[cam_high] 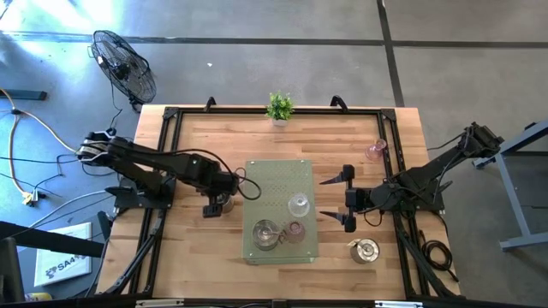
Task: Pick & Place candle stick holders
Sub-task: Put the left green scented candle on the shelf aligned with the transparent candle holder
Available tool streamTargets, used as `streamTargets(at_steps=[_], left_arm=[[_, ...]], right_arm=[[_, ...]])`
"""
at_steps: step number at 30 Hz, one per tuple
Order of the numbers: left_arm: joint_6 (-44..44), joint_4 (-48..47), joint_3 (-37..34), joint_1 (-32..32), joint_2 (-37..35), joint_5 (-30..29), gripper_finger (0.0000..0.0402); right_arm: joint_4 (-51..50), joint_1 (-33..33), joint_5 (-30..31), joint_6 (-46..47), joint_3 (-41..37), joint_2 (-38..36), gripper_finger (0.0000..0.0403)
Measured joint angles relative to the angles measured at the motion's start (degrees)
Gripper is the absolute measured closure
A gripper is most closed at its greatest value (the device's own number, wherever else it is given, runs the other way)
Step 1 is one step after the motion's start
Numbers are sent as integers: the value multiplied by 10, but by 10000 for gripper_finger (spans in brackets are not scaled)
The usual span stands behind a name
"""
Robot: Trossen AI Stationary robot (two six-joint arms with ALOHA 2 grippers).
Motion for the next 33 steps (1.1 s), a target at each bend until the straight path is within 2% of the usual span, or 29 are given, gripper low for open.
streamTargets(at_steps=[17, 27, 33], left_arm=[[13, 65, -77, 0, 0, 5, 2], [49, 162, -115, 0, 0, -9, 2], [48, 164, -132, 0, 0, -6, 2]], right_arm=[[0, 0, 2, 0, 0, 0, 10], [0, 0, 3, 0, 0, 0, 10], [0, 0, 3, -4, 0, 0, 10]])
